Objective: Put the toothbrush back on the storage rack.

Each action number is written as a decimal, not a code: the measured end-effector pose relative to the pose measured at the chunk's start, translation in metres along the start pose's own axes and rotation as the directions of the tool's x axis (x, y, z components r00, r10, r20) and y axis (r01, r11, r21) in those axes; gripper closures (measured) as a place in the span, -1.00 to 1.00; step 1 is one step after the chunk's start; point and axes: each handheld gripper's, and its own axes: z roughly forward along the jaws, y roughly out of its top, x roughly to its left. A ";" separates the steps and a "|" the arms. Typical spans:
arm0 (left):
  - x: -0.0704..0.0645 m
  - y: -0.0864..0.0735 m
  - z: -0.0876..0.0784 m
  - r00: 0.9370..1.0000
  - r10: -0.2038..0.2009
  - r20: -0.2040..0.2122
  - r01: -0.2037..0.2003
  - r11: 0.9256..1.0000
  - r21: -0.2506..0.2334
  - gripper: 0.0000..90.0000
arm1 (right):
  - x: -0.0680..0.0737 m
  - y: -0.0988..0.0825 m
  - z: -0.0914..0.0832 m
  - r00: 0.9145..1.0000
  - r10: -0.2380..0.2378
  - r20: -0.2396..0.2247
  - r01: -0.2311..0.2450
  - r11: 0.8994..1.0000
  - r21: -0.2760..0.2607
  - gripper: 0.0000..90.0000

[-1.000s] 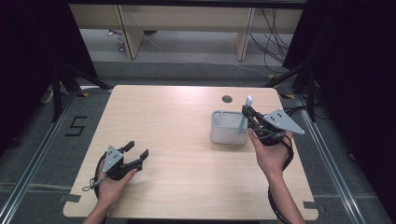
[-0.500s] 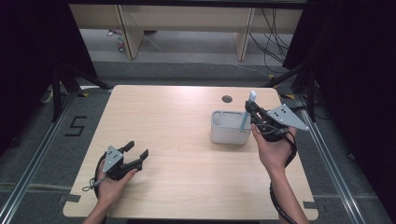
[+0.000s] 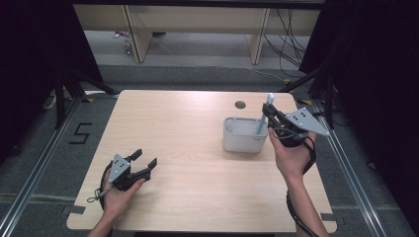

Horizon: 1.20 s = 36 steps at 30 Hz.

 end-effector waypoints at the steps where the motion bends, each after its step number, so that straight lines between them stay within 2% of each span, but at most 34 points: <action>1: 0.000 0.000 0.000 1.000 0.000 0.000 0.000 1.000 0.000 -0.34 | -0.001 0.000 0.000 1.000 0.005 -0.001 -0.005 1.000 -0.002 0.86; 5: 0.000 0.000 0.000 1.000 0.000 -0.001 0.000 1.000 -0.001 -0.34 | -0.003 0.001 0.000 1.000 0.004 0.011 -0.004 1.000 -0.008 0.86; 7: 0.000 0.000 0.000 1.000 -0.002 -0.001 0.002 1.000 0.000 -0.34 | -0.003 0.001 0.001 1.000 0.025 0.011 -0.025 1.000 -0.005 0.86; 8: 0.000 0.000 0.000 1.000 0.000 -0.001 0.000 1.000 0.000 -0.34 | -0.005 0.002 0.001 1.000 0.006 0.014 -0.006 1.000 -0.010 0.86; 10: 0.000 0.000 0.000 1.000 -0.003 -0.002 0.003 1.000 0.000 -0.34 | -0.006 0.002 0.002 1.000 0.002 0.020 -0.002 1.000 -0.012 0.86; 15: 0.000 0.000 0.000 1.000 -0.003 -0.001 0.003 1.000 -0.001 -0.34 | -0.007 0.002 0.004 0.999 0.007 0.033 -0.006 1.000 -0.016 0.86; 17: 0.000 0.000 0.000 1.000 -0.003 -0.002 0.003 1.000 -0.001 -0.34 | -0.008 0.002 0.004 0.999 0.014 0.029 -0.014 1.000 -0.002 0.86; 19: 0.000 0.000 0.000 1.000 -0.003 -0.002 0.003 1.000 -0.001 -0.34 | -0.009 0.002 0.005 0.999 0.003 0.038 -0.003 1.000 -0.012 0.86; 21: 0.000 0.000 0.000 1.000 -0.003 -0.002 0.003 1.000 -0.001 -0.34 | -0.010 0.001 0.006 0.999 0.022 0.033 -0.022 1.000 -0.011 0.86; 22: 0.000 0.000 0.000 1.000 -0.003 -0.002 0.003 1.000 -0.002 -0.34 | -0.012 0.002 0.006 0.999 -0.004 0.040 0.004 1.000 -0.016 0.86; 27: 0.000 0.000 0.000 1.000 -0.002 -0.002 0.002 1.000 -0.002 -0.34 | -0.013 0.000 0.007 0.999 0.017 0.048 -0.017 1.000 -0.001 0.86; 28: 0.000 0.000 0.000 1.000 -0.003 -0.002 0.003 1.000 -0.002 -0.34 | -0.014 -0.001 0.007 0.999 0.003 0.051 -0.003 1.000 -0.007 0.86; 31: 0.000 0.000 0.000 1.000 -0.004 -0.001 0.004 1.000 -0.003 -0.34 | -0.013 -0.005 0.008 0.998 0.032 0.057 -0.033 0.999 0.002 0.86; 36: 0.000 0.000 0.000 1.000 -0.005 -0.001 0.005 1.000 -0.001 -0.34 | -0.016 -0.008 0.010 0.998 0.033 0.056 -0.033 0.999 0.013 0.86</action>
